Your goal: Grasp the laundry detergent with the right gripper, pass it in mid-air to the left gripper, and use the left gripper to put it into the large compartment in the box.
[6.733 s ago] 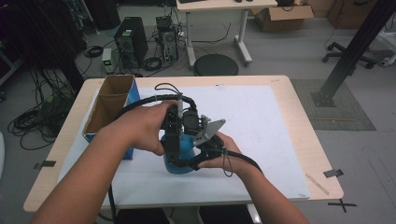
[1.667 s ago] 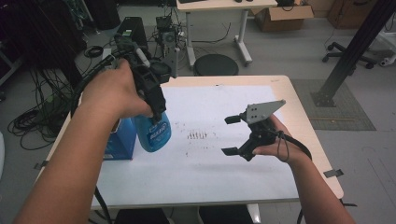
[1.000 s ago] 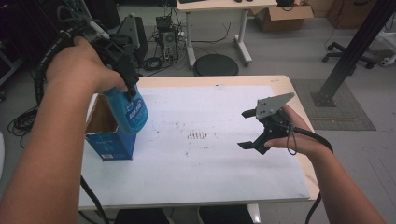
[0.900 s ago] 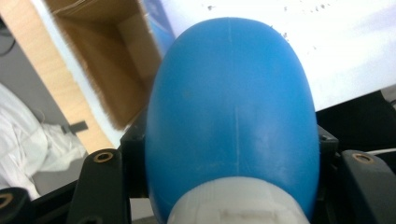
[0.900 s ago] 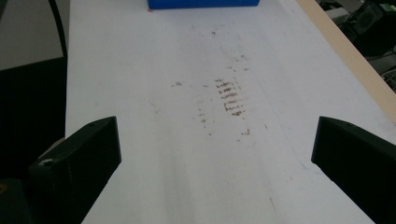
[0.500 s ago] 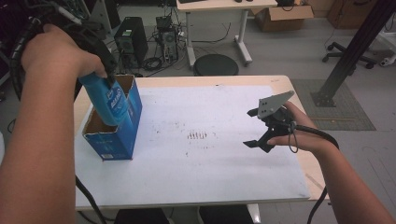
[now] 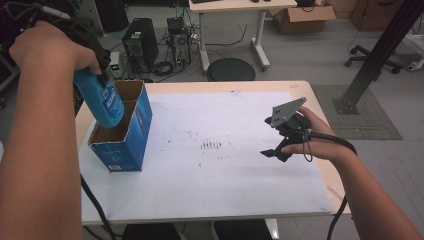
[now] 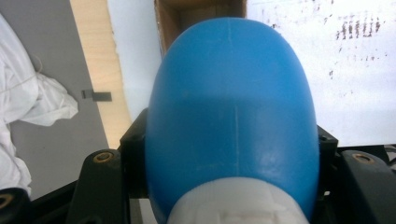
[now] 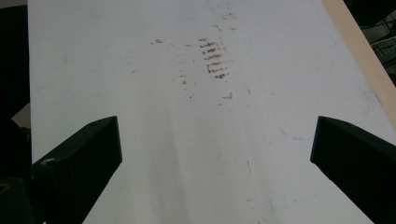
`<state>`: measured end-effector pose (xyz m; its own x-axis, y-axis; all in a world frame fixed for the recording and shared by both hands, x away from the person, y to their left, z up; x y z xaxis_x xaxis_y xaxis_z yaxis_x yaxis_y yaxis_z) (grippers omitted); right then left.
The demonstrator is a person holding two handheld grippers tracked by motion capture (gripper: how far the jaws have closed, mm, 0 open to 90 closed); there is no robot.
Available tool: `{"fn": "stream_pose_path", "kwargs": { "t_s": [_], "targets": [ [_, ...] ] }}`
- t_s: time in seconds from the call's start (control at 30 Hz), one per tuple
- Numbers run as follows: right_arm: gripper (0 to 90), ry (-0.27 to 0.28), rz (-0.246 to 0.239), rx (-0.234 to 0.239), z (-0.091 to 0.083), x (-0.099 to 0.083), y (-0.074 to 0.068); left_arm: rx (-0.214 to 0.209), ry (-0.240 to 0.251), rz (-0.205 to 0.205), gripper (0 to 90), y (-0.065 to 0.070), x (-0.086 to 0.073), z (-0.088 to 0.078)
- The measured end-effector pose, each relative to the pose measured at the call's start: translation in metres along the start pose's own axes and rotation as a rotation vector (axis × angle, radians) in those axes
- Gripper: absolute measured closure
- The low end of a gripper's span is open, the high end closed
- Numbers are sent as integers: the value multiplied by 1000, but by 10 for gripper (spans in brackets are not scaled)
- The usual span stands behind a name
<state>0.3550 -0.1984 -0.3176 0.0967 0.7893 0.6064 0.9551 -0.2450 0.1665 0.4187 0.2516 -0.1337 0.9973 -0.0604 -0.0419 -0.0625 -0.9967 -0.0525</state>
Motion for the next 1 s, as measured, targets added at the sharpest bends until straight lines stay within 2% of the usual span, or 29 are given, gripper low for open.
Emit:
{"fn": "stream_pose_path", "kwargs": {
  "t_s": [0.27, 0.57, 1.0],
  "targets": [
    [22, -7, 1, 2, 4, 0, 2, 20, -14, -15, 386, -4, 6, 8],
    [22, -9, 11, 4, 7, -3, 1, 19, -14, -10, 385, -4, 9, 17],
    [22, -5, 23, 12, 11, -6, 0, 20, -34, -25, 385, -11, 14, 45]
  ]
}}
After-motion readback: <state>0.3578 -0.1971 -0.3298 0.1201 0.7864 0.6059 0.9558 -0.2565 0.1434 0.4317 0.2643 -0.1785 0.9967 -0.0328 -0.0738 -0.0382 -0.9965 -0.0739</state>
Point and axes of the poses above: each handheld gripper's, and its own axes: z roughly forward along the jaws, x roughly out of its top, y roughly to its right, the point moved 3 cm from there along z, roughly forward along the jaws, and after that the axes turned 1 degree about z, right-handed, at the moved point
